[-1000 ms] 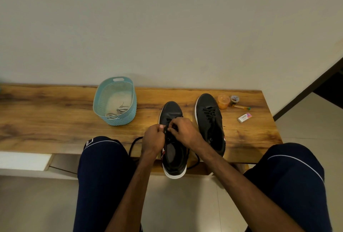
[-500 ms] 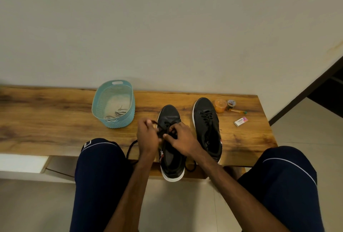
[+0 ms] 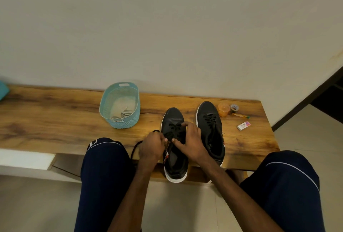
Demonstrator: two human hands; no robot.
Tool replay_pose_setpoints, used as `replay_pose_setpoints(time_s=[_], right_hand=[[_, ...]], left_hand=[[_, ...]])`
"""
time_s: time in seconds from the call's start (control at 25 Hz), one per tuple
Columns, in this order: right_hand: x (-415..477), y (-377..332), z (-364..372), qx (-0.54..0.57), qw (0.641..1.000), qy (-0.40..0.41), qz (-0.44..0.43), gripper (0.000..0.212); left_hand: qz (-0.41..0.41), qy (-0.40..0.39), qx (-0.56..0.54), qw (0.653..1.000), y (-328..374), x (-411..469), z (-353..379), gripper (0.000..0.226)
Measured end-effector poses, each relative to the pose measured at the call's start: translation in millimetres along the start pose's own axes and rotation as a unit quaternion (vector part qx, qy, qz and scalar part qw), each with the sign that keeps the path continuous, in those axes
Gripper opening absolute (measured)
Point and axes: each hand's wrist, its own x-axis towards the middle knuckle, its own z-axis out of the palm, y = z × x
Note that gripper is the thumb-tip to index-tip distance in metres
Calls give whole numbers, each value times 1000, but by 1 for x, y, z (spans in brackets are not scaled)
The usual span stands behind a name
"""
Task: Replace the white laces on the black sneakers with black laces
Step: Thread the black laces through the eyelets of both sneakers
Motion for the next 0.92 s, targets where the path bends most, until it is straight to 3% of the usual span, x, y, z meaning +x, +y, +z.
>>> replay_pose_setpoints(time_s=[0.08,0.12,0.16,0.28,0.32,0.36,0.4,0.44,0.48,0.52,0.56,0.64,0.72,0.92], right_hand=[[0,1,0,3,1000,5,11,69],[1,2,1,4,1000,5,15,70],[1,3,1,8,1000,4,19,70],[1,5,2,17,1000,2,25,74],[1,6,3,20,999,3,26,75],[1,6,3,24,999,5,27,76],[1,5,3,28,999,6,28,77],[1,5,2,30,999,6,29,77],[1,5,3,30,999,6,28,78],[1,5,3,29,999,7,28,79],[0,5,3,27,999,10,28,79],[0,5,1,27,999,14,29,80],[0,4,1,29,999,13,28,80],[-1,3,0,28,999,13,26,80]], left_hand=[[20,50,-118,992,2,3,-11,23],[26,67,-249,966,5,3,-19,25],[27,70,-405,911,9,1,-27,27],[82,51,-747,658,9,-6,-52,29],[86,46,-790,605,7,-7,-58,29],[75,52,-793,603,3,-7,-61,29],[56,67,-747,659,1,-5,-62,30],[39,82,-632,770,-1,-3,-59,32],[22,79,-441,894,-4,-1,-54,34],[7,41,-219,975,-8,2,-46,35],[-29,-28,-36,999,-12,3,-37,32],[-104,-145,124,976,-16,0,-26,25],[-118,-179,153,965,-20,1,-19,29],[-117,-119,203,965,-17,4,-6,35]])
